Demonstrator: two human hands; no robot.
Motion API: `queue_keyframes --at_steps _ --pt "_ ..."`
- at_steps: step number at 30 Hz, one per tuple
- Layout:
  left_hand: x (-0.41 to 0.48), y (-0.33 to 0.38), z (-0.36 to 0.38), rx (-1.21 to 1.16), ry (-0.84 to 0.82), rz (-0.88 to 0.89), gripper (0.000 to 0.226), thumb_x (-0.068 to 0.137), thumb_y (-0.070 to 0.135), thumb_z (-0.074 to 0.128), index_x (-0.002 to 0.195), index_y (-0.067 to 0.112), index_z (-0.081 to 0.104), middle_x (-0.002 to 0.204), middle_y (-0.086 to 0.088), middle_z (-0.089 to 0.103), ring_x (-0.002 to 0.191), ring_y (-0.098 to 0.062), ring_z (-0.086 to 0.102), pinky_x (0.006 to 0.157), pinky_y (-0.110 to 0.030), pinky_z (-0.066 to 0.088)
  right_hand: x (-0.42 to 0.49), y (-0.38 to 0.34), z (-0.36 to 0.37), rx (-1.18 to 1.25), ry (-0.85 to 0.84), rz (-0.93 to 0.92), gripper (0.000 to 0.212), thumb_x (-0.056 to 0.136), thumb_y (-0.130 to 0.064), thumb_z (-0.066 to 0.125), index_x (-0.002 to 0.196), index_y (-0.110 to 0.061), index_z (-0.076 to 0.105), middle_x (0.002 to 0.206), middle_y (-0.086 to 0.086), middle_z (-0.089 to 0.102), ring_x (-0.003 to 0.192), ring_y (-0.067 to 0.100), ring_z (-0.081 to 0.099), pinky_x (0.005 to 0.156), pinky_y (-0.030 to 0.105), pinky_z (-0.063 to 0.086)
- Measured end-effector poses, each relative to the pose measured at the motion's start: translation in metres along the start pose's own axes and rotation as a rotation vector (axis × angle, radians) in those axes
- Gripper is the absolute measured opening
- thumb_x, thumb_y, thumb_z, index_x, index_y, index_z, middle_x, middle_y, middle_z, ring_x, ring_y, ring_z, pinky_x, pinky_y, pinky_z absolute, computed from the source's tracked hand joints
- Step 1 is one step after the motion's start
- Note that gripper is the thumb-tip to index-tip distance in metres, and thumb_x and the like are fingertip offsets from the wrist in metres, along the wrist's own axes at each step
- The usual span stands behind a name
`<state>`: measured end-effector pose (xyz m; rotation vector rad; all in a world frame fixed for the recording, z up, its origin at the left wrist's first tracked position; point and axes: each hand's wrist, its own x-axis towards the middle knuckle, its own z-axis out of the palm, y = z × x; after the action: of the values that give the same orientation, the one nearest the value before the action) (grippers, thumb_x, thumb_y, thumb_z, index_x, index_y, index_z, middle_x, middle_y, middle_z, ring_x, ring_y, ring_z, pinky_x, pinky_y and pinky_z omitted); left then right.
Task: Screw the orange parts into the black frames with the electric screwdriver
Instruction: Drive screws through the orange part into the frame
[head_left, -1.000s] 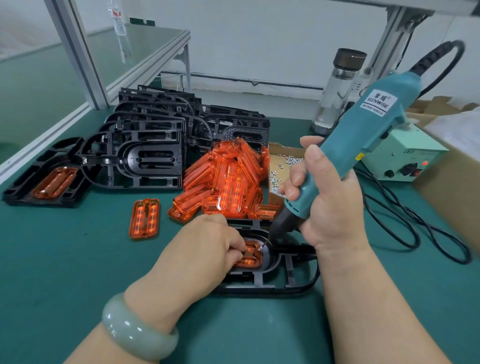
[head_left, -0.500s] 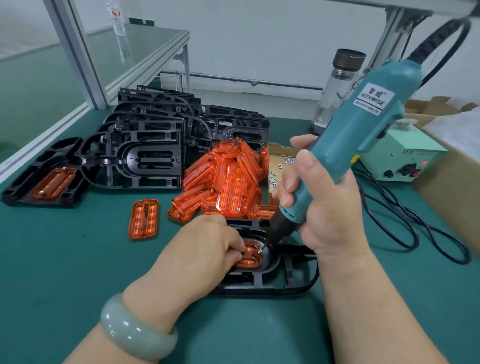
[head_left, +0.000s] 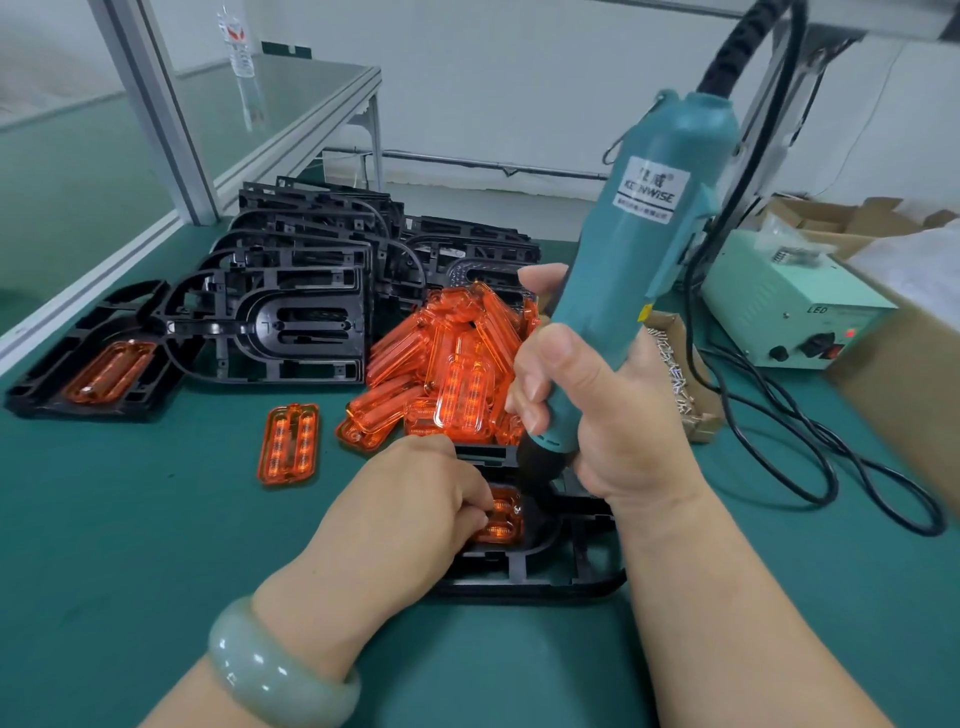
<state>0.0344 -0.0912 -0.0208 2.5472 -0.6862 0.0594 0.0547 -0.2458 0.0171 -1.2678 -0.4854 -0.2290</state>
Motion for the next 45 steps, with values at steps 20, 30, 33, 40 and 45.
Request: queue_keyframes --at_steps 20,30,33,40,45 --pt "-0.004 -0.001 0.000 0.007 -0.007 0.027 0.017 0.088 0.035 0.061 0.101 0.035 0.071 0.084 0.014 0.045 0.086 -0.003 0.039 0.076 -0.019 0.035 -0.009 -0.002 -0.008 0.160 0.054 0.019 0.054 0.071 -0.047 0.078 0.106 -0.015 0.054 0.058 -0.006 0.051 0.042 0.009 0.047 0.056 0.027 0.045" --pt "-0.004 0.000 -0.001 -0.008 -0.013 0.017 0.013 0.088 0.033 0.060 0.094 0.033 0.071 0.081 0.014 0.044 0.081 -0.004 0.041 0.073 -0.021 0.038 -0.005 0.001 -0.003 0.108 -0.007 0.026 0.018 0.079 -0.023 0.065 0.097 -0.022 0.062 0.055 -0.004 0.050 0.039 0.011 0.045 0.049 0.029 0.042" --pt "-0.004 0.000 -0.001 -0.010 -0.006 0.015 0.014 0.088 0.034 0.060 0.096 0.034 0.071 0.083 0.014 0.046 0.083 -0.004 0.042 0.074 -0.020 0.039 -0.005 0.002 -0.004 0.129 0.013 0.029 0.014 0.077 -0.019 0.065 0.091 -0.022 0.062 0.054 -0.004 0.049 0.038 0.011 0.044 0.049 0.028 0.041" --pt "-0.003 0.000 0.001 0.001 0.001 0.001 0.014 0.088 0.035 0.060 0.098 0.034 0.071 0.085 0.013 0.046 0.088 -0.005 0.044 0.078 -0.024 0.041 -0.010 0.000 -0.007 0.144 0.017 0.015 0.014 0.075 -0.016 0.063 0.082 -0.029 0.063 0.051 -0.006 0.048 0.038 0.010 0.043 0.051 0.028 0.041" --pt "-0.004 0.001 0.001 0.001 0.006 0.009 0.014 0.087 0.035 0.061 0.096 0.034 0.071 0.085 0.013 0.047 0.089 -0.007 0.048 0.079 -0.024 0.042 -0.008 0.000 -0.009 0.157 -0.001 0.036 0.019 0.076 -0.014 0.064 0.093 -0.018 0.058 0.053 -0.004 0.049 0.039 0.010 0.044 0.051 0.029 0.042"
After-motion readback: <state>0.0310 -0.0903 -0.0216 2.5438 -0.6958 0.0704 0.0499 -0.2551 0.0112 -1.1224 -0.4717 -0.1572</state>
